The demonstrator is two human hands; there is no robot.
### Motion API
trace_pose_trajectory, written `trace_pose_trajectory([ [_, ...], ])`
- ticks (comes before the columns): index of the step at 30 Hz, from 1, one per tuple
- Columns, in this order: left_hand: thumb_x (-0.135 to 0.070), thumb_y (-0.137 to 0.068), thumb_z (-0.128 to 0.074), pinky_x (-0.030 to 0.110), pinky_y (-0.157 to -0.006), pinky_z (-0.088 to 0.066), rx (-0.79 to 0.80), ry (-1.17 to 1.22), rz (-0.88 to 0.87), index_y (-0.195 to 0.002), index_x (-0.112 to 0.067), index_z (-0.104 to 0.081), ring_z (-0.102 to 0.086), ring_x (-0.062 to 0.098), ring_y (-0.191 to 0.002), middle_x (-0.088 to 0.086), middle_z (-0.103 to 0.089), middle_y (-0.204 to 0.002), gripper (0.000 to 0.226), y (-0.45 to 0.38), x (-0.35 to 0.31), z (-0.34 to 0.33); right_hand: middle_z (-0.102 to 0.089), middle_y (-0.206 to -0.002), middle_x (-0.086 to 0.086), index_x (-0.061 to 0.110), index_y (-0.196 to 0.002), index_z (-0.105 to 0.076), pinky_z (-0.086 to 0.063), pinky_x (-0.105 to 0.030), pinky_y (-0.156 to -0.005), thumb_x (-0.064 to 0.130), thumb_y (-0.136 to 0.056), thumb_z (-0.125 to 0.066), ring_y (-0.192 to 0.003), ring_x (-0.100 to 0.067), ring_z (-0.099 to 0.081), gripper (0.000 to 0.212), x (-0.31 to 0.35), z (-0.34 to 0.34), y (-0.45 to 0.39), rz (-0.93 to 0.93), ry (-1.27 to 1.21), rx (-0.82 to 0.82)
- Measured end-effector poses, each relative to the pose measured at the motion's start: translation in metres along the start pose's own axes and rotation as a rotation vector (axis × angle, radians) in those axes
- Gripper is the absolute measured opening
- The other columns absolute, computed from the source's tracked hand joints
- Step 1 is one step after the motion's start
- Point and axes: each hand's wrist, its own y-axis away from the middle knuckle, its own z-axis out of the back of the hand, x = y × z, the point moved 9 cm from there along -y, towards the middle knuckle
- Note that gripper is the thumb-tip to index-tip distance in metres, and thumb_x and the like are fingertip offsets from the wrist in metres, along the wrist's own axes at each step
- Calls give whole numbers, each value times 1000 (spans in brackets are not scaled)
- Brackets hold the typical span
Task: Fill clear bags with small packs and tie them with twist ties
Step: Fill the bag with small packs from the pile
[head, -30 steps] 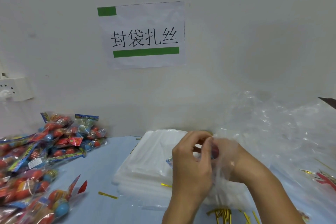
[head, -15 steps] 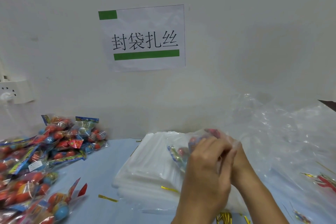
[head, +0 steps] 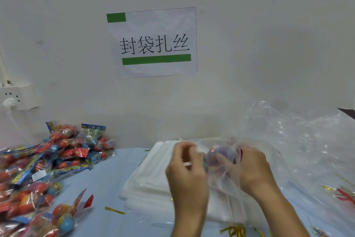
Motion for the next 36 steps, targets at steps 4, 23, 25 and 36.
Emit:
trace_pose_trajectory([
  [4, -20, -100, -50, 27, -73, -51, -33, -165, 484, -109, -18, -53, -68, 20, -88, 2, -65, -108, 9, 0, 77, 20, -68, -73, 9, 32, -76, -67, -52, -31, -59, 51, -76, -80, -69, -12, -64, 22, -2, -2, 0, 7, -42, -2],
  [23, -10, -87, -68, 18, -58, -44, 4, -219, 498, -75, -20, -72, -65, 12, -67, -3, -72, -73, 17, 1, 98, 10, -54, -98, 4, 33, -99, -45, -53, -40, -75, 44, -75, -85, -87, -21, -56, 48, 21, 6, 6, 137, 156, -173],
  [25, -11, -87, -69, 17, -57, -43, 20, -221, 501, -75, -19, -72, -64, 12, -67, -2, -71, -73, 14, 1, 97, 8, -47, -101, 3, 35, -98, -33, -54, -41, -76, 39, -66, -91, -88, -22, -53, 66, 22, 8, 9, 140, 120, -226],
  [36, -7, -88, -64, 23, -49, -38, 3, -132, 585, -76, -9, -71, -46, 13, -45, 0, -63, -59, 14, 2, 105, 10, -57, -103, 16, 45, -89, -57, -44, -6, -69, 29, -74, -88, -88, 2, -58, 38, 37, 1, 7, 380, -42, -75],
])
